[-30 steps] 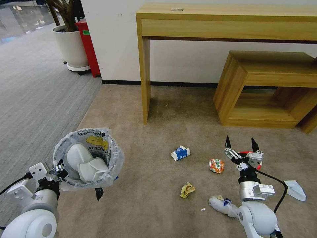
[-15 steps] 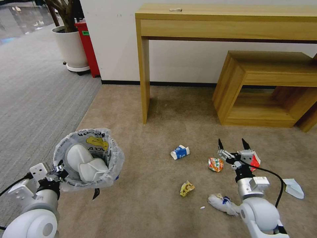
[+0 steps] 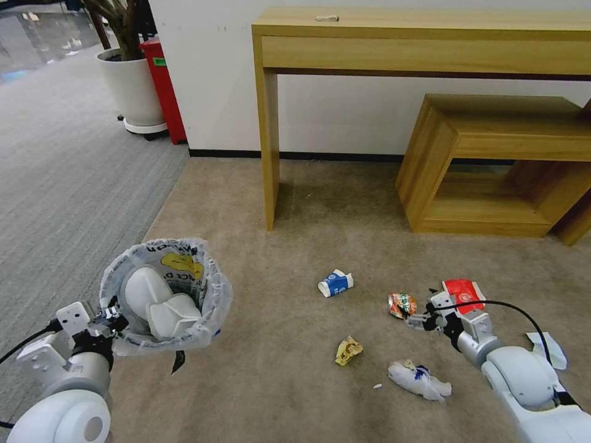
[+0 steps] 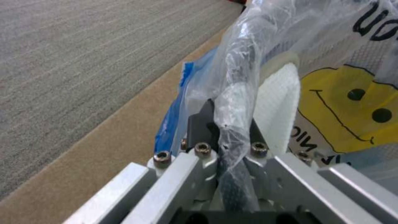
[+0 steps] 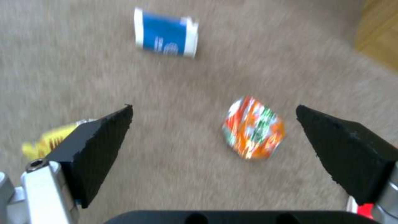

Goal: Pick up the trash bin and place the garbage on the floor into it.

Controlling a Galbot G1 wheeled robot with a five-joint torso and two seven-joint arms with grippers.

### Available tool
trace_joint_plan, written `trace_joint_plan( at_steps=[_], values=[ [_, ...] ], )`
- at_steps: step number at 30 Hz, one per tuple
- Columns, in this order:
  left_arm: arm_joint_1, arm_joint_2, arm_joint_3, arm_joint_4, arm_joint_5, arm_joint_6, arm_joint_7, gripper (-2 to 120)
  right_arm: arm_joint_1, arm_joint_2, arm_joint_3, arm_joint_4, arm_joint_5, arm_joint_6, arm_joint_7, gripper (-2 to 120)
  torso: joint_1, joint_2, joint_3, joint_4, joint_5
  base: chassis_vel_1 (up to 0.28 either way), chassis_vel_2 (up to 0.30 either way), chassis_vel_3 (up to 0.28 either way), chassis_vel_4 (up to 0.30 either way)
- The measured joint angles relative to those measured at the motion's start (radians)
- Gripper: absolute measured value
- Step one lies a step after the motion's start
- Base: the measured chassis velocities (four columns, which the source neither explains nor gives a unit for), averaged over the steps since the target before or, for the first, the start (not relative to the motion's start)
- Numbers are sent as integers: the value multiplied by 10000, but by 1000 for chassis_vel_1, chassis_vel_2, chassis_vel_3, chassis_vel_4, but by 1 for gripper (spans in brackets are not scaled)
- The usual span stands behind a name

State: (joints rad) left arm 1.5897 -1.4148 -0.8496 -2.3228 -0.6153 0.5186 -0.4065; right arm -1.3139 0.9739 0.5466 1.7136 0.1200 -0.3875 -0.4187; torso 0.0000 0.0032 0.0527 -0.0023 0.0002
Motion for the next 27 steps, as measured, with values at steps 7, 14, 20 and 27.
trace_joint_plan(
  at_steps=[7, 14, 20, 27],
  values=[
    [-2, -32, -87, 24, 92, 3, -1, 1, 413, -62, -164, -736, -1452, -896, -1340, 100, 0, 0, 0, 0, -2, 0, 0, 0, 0],
    [-37, -190, 1, 143, 295, 0, -2, 1, 873, -186, -602, -1708, -3976, -473, -2601, 100, 0, 0, 0, 0, -2, 0, 0, 0, 0],
    [-94, -199, 3, 242, 316, -11, -1, 1, 932, -195, -944, -2115, -4926, 33, -3018, 100, 0, 0, 0, 0, -3, 0, 0, 0, 0],
    [-158, -217, 24, 432, 326, -54, -2, 1, 818, -103, -1289, -2378, -4502, 269, -3182, 100, 0, 0, 0, 0, -2, 0, 0, 0, 0]
  ],
)
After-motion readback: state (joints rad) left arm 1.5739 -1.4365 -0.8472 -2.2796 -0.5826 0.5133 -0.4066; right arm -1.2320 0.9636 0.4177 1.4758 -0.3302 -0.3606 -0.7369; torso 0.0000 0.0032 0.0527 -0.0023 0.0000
